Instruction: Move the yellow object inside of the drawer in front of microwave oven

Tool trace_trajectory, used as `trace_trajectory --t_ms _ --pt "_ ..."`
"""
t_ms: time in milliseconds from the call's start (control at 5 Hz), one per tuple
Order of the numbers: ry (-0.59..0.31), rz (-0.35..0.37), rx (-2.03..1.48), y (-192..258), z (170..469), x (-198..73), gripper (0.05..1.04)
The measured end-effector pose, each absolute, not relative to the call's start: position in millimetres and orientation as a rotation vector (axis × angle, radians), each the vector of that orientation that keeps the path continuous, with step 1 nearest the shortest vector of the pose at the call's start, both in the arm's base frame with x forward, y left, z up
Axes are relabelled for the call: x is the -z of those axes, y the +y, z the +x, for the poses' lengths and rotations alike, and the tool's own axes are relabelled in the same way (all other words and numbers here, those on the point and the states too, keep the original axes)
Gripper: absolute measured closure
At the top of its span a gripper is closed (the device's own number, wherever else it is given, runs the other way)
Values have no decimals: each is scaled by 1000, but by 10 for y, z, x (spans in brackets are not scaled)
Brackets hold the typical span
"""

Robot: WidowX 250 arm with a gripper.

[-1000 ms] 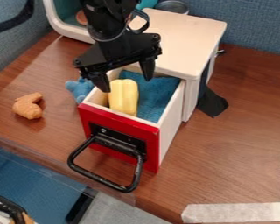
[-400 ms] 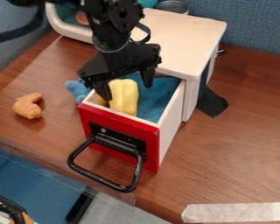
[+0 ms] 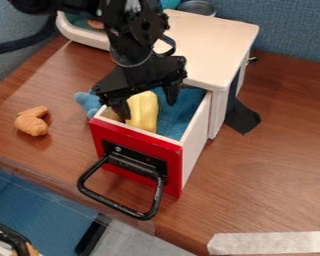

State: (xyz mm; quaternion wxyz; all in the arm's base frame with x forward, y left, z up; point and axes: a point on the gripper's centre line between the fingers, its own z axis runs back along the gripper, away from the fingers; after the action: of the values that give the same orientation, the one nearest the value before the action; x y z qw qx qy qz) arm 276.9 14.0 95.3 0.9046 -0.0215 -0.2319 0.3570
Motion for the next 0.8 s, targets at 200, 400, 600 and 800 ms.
trace_trajectory --t_ms 200,400,600,800 --pt "-473 -30 -738 153 2770 -906 83" --pt "-473 -20 -738 168 2779 -879 83" --pt "-460 -5 -750 184 2781 -818 83" --pt "-440 17 -769 212 2777 -732 83"
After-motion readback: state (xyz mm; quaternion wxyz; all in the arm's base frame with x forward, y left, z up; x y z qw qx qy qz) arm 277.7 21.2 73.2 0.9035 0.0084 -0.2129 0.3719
